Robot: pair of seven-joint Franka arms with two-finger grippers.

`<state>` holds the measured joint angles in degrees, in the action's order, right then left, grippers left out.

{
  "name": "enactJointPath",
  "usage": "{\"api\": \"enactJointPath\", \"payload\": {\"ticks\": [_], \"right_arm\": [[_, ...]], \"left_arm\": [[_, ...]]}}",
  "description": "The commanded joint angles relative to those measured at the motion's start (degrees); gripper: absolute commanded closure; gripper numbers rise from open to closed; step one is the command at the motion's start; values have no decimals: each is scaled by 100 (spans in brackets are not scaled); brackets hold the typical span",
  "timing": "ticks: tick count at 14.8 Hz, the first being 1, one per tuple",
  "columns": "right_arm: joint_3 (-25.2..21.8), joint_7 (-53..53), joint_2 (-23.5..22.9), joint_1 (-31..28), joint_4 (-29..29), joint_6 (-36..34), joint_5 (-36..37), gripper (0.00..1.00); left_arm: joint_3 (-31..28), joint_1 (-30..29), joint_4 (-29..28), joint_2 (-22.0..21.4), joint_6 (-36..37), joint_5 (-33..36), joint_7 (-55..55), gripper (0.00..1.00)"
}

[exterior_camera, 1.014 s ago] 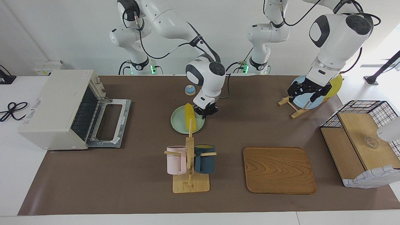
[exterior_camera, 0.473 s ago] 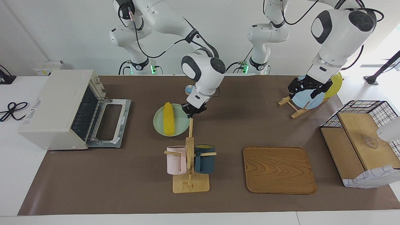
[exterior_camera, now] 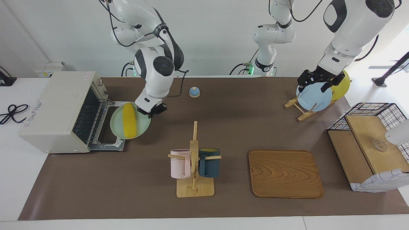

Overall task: Put corn in oven
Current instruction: 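Carry the corn with the right gripper to the open oven, then insert the corn into the oven and open the right gripper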

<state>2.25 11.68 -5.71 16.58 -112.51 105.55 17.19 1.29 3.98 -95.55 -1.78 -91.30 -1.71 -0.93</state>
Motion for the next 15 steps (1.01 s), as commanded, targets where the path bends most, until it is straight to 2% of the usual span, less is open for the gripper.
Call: {"api": "enactJointPath", "payload": {"ticks": [1, 8, 12, 15], "right_arm": [[82, -569, 465, -549, -631, 79, 38, 100], [82, -1528, 737, -1534, -1141, 255, 30, 100], [82, -1643, 1028, -1842, -1720, 843, 30, 100], [73, -1835, 1063, -2080, -1862, 1090, 30, 100]], "left_arm": [[20, -29, -112, -50, -10, 109, 85, 0], [20, -38, -148, -59, -19, 109, 85, 0], [20, -46, -104, -59, -19, 101, 58, 0], [20, -90, -113, -59, -19, 101, 49, 0]]}}
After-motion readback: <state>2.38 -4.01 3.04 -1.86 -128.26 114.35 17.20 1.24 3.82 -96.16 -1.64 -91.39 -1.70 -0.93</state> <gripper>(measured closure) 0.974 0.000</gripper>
